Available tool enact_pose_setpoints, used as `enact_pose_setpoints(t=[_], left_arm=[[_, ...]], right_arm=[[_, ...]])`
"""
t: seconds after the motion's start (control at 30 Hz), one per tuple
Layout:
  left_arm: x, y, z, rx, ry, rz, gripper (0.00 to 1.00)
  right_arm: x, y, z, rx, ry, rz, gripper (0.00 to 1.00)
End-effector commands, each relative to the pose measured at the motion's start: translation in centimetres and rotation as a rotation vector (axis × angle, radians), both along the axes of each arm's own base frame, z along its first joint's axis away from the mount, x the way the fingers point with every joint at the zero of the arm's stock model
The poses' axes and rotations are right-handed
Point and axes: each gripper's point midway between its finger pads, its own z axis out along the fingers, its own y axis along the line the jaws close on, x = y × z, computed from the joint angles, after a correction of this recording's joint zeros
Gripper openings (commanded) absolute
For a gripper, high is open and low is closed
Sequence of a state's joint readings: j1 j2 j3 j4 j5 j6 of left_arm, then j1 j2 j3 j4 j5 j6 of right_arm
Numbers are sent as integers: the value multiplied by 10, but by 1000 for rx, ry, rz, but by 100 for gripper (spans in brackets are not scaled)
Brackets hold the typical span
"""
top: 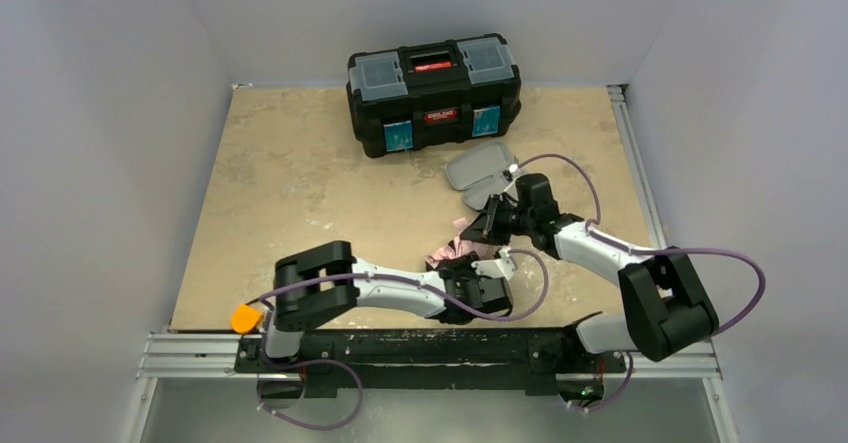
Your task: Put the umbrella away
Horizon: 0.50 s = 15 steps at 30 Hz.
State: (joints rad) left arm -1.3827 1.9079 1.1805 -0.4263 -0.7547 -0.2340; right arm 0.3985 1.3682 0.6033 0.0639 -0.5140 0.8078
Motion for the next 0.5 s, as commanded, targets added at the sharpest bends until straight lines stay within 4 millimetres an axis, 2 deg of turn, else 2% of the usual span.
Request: enact_pose_setpoints(t=[0.0,0.2,0.37,0.47], left_arm=[[-38,-3,-22,252,-19,-180,0],[-45,-3,-29,376,-131,-209,0],[-49,-7,-34,458,-207,-232,0],[-53,-9,-39,486,-230,-244,0]], right_arm=[[61,15,88,134,-294,-61,0],[69,17,82,126,-275,-76,0],[79,15,58,90,-215,-110,0],[79,10,29,31,-150,-110,0]])
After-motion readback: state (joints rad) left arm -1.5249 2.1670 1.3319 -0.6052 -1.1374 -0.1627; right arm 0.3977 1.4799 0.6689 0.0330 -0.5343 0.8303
